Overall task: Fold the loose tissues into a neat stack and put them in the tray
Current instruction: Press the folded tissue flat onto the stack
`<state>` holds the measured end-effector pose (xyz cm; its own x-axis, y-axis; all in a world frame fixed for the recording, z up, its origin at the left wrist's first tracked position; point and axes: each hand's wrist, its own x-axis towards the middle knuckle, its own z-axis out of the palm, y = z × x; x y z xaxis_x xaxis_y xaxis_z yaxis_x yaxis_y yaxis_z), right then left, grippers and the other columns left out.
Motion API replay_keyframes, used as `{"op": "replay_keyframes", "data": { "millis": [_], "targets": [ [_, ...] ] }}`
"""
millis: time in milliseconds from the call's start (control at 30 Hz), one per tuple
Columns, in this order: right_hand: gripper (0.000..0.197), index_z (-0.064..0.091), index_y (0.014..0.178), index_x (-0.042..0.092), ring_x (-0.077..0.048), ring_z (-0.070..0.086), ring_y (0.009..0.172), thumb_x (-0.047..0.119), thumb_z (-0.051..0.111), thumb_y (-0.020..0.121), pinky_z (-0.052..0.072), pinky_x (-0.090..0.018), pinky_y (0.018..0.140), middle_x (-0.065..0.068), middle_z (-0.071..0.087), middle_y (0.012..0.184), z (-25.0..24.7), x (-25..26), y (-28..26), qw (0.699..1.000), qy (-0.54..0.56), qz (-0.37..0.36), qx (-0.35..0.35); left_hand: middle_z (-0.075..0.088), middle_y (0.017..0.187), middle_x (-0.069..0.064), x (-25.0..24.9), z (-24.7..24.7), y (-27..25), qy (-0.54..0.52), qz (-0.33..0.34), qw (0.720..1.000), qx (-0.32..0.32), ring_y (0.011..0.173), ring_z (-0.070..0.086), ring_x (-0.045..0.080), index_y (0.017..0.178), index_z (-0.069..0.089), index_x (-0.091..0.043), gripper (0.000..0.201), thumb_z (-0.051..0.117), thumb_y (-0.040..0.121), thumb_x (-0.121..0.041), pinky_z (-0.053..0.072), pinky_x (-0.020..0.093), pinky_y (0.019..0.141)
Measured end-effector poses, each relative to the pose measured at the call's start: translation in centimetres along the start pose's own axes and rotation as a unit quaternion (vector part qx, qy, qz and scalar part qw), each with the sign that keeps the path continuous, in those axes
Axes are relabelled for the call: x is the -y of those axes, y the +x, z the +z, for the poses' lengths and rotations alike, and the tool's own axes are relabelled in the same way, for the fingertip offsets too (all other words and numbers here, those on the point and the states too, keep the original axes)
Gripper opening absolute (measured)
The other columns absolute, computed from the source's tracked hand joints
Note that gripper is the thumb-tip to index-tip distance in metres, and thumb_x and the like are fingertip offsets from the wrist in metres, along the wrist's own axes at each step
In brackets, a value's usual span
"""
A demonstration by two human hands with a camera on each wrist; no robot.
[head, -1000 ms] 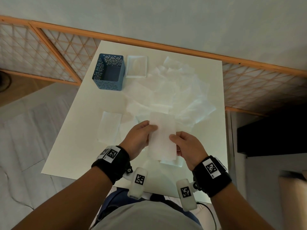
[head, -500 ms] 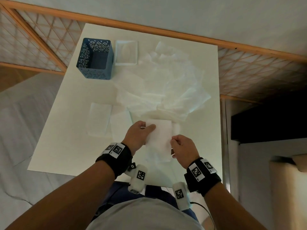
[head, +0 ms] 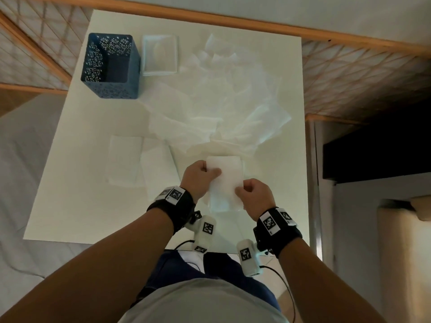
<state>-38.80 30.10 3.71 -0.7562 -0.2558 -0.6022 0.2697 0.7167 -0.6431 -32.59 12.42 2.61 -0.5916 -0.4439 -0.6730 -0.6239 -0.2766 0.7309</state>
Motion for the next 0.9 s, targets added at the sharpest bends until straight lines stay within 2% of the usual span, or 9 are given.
{"op": "replay_keyframes", "data": {
  "millis": [67,233,300,367,467,567,633,767,900],
  "targets": [
    [0.007,0.069,0.095,0.016,-0.023,0.069,0.080,0.023,0.070,0.092,0.060,-0.038,0.075,0.002,0.072,0.088,0.1,-0.4,0.8,1.000,-0.013,0.008,-0.009,0.076,0.101,0.007,0.0,0.4,1.0,0.055,0.018,0.998,-0.009,0.097,0.074,0.031,0.094,0.068,-0.015,0.023,0.084,0.084,-0.029,0.062,0.056,0.088],
    [0.011,0.062,0.090,0.023,-0.029,0.072,0.077,0.028,0.072,0.090,0.062,-0.045,0.075,-0.004,0.073,0.086,0.6,-1.2,2.4,0.998,-0.022,0.050,-0.018,0.074,0.095,0.000,0.4,0.2,1.8,0.133,0.043,0.989,-0.047,0.090,0.072,0.025,0.094,0.066,-0.022,0.023,0.084,0.083,-0.031,0.061,0.047,0.087],
    [0.011,0.062,0.092,0.020,-0.026,0.073,0.072,0.028,0.071,0.091,0.061,-0.041,0.070,-0.006,0.074,0.081,0.8,-1.3,2.6,0.997,-0.033,0.061,-0.017,0.072,0.093,-0.003,0.8,-0.4,1.6,0.151,0.042,0.985,-0.067,0.090,0.071,0.021,0.094,0.067,-0.022,0.018,0.082,0.085,-0.028,0.060,0.039,0.083],
    [0.013,0.063,0.095,0.017,-0.021,0.070,0.068,0.028,0.069,0.092,0.053,-0.032,0.062,-0.006,0.075,0.080,0.8,-1.4,2.6,0.996,-0.055,0.065,-0.015,0.071,0.090,-0.006,1.4,-1.1,1.3,0.167,0.043,0.982,-0.080,0.088,0.069,0.018,0.093,0.067,-0.022,0.013,0.078,0.087,-0.027,0.056,0.032,0.077],
    [0.018,0.059,0.092,0.019,-0.022,0.069,0.074,0.034,0.069,0.088,0.046,-0.030,0.060,-0.006,0.074,0.083,0.9,-1.6,2.6,0.994,-0.079,0.069,-0.008,0.071,0.089,-0.005,2.1,-2.1,0.8,0.168,0.042,0.981,-0.083,0.083,0.067,0.017,0.093,0.068,-0.021,0.013,0.079,0.088,-0.027,0.051,0.026,0.070],
    [0.026,0.055,0.092,0.020,-0.020,0.063,0.073,0.040,0.071,0.087,0.043,-0.030,0.058,-0.001,0.067,0.086,0.6,-1.6,2.4,0.993,-0.092,0.070,-0.008,0.074,0.089,-0.001,2.5,-2.8,0.2,0.157,0.031,0.985,-0.062,0.083,0.070,0.020,0.093,0.069,-0.022,0.027,0.084,0.080,-0.042,0.059,0.034,0.073],
    [0.033,0.054,0.100,0.020,-0.017,0.061,0.076,0.045,0.071,0.087,0.043,-0.030,0.059,0.002,0.064,0.093,0.0,-1.5,1.9,0.992,-0.108,0.070,-0.011,0.075,0.089,0.002,2.8,-3.4,-0.4,0.154,0.026,0.987,-0.044,0.084,0.073,0.024,0.093,0.069,-0.022,0.033,0.084,0.076,-0.047,0.061,0.041,0.078],
    [0.043,0.052,0.115,0.019,-0.021,0.059,0.090,0.051,0.068,0.091,0.046,-0.034,0.074,-0.002,0.058,0.113,-1.2,-0.3,1.5,0.987,-0.153,0.023,-0.049,0.074,0.091,0.005,3.2,-5.1,-1.7,0.173,0.035,0.984,-0.017,0.083,0.072,0.020,0.095,0.068,-0.021,0.019,0.082,0.086,-0.030,0.058,0.034,0.076],
    [0.027,0.060,0.110,0.020,-0.020,0.060,0.093,0.044,0.062,0.097,0.048,-0.034,0.078,0.000,0.061,0.113,-0.7,4.7,3.0,0.980,-0.178,-0.076,-0.048,0.072,0.092,-0.004,3.8,-7.8,-3.2,0.194,0.051,0.980,-0.012,0.084,0.067,0.010,0.096,0.068,-0.024,0.015,0.081,0.088,-0.029,0.047,0.022,0.073]
  ]
}}
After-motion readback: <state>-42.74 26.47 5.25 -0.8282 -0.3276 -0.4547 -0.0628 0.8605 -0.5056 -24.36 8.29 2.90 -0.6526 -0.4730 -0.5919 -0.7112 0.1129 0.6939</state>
